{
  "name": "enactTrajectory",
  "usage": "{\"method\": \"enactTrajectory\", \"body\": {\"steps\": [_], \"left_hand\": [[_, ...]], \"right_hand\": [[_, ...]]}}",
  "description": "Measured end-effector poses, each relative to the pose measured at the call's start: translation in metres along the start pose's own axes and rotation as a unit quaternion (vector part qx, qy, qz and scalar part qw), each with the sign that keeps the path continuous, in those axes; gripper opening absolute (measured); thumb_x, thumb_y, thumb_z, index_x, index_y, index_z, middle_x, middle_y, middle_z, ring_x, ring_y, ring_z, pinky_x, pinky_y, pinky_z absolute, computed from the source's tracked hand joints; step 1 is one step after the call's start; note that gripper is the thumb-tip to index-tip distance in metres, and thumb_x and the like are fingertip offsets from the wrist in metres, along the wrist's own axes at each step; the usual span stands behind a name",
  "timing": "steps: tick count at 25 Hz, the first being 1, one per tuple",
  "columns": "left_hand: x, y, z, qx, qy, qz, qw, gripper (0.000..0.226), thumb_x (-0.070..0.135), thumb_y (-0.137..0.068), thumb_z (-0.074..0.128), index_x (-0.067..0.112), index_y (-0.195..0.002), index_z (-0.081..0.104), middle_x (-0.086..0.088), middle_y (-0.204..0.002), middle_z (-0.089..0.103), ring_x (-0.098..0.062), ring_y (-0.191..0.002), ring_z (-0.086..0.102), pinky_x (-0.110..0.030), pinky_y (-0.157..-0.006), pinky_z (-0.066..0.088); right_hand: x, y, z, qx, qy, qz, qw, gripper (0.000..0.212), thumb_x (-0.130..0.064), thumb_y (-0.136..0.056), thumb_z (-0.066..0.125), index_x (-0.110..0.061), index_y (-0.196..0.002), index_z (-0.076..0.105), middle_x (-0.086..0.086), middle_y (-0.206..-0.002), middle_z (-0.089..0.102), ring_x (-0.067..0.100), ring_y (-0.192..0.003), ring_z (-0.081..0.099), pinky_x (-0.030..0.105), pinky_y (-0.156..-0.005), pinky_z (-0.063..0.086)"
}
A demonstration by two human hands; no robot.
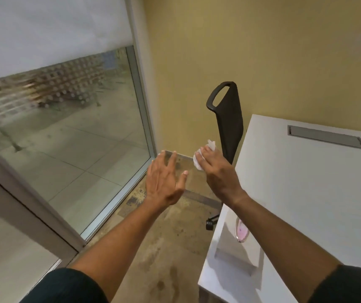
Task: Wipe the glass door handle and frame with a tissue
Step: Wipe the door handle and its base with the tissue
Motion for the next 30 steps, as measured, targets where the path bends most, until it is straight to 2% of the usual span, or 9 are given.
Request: {"method": "enactTrajectory", "body": {"steps": [5,9,14,18,20,22,30], "left_hand": [[-0.077,0.018,-0.034,0.019,-0.014,-0.057,0.998,0.079,0.062,-0.089,0.027,0.023,-0.158,0.025,-0.018,-0.164,0.021,-0.030,-0.151,0.021,-0.047,-0.121,0.016],[-0.150,0.043,-0.072,0.049,-0.032,-0.084,0.995,0.079,0.061,-0.090,0.031,0.021,-0.157,0.026,-0.020,-0.163,0.022,-0.032,-0.151,0.021,-0.046,-0.123,0.015],[-0.247,0.083,-0.122,0.071,-0.061,-0.138,0.986,0.080,0.061,-0.090,0.030,0.021,-0.158,0.025,-0.020,-0.163,0.021,-0.032,-0.152,0.020,-0.045,-0.124,0.013],[-0.317,0.123,-0.157,0.095,-0.079,-0.184,0.975,0.079,0.061,-0.090,0.031,0.021,-0.158,0.027,-0.021,-0.162,0.023,-0.033,-0.150,0.023,-0.044,-0.122,0.015],[-0.347,0.142,-0.170,0.098,-0.088,-0.205,0.970,0.079,0.061,-0.090,0.030,0.021,-0.158,0.026,-0.021,-0.163,0.022,-0.032,-0.150,0.022,-0.043,-0.123,0.013],[-0.374,0.159,-0.183,0.109,-0.095,-0.227,0.963,0.080,0.061,-0.090,0.030,0.020,-0.158,0.025,-0.022,-0.163,0.022,-0.033,-0.151,0.022,-0.042,-0.123,0.012],[-0.463,0.188,-0.221,0.140,-0.140,-0.284,0.938,0.081,0.061,-0.091,0.028,0.020,-0.160,0.019,-0.020,-0.165,0.014,-0.029,-0.154,0.013,-0.041,-0.124,0.006]], "right_hand": [[-0.065,-0.041,0.021,0.006,-0.015,-0.076,0.997,0.055,0.013,-0.072,0.076,0.006,-0.125,0.062,0.026,-0.126,0.063,0.038,-0.118,0.062,0.046,-0.112,0.034],[-0.138,-0.074,0.037,0.013,-0.043,-0.123,0.991,0.047,0.015,-0.078,0.068,0.007,-0.124,0.061,0.027,-0.127,0.063,0.039,-0.120,0.061,0.050,-0.111,0.040],[-0.245,-0.113,0.051,0.023,-0.081,-0.175,0.981,0.049,0.021,-0.077,0.061,0.010,-0.124,0.061,0.029,-0.128,0.061,0.042,-0.121,0.059,0.053,-0.104,0.047],[-0.328,-0.136,0.063,0.042,-0.080,-0.231,0.969,0.046,0.013,-0.085,0.036,0.011,-0.124,0.061,0.029,-0.130,0.059,0.043,-0.123,0.057,0.050,-0.105,0.043],[-0.366,-0.147,0.070,0.044,-0.085,-0.253,0.963,0.048,0.006,-0.088,0.029,0.010,-0.123,0.062,0.029,-0.130,0.060,0.043,-0.123,0.057,0.054,-0.106,0.043],[-0.403,-0.157,0.079,0.048,-0.099,-0.276,0.955,0.050,0.005,-0.088,0.028,0.009,-0.122,0.063,0.029,-0.129,0.061,0.043,-0.123,0.057,0.057,-0.104,0.044],[-0.509,-0.203,0.115,0.099,-0.127,-0.341,0.926,0.047,0.000,-0.090,0.034,-0.004,-0.122,0.068,0.016,-0.128,0.066,0.032,-0.122,0.061,0.052,-0.106,0.042]]}}
Point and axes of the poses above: each hand's wrist, its own y-axis away from the middle knuckle, its own z-axis out of the palm, x = y × z, the point moved 2 cm from there along -y, towards the middle knuckle
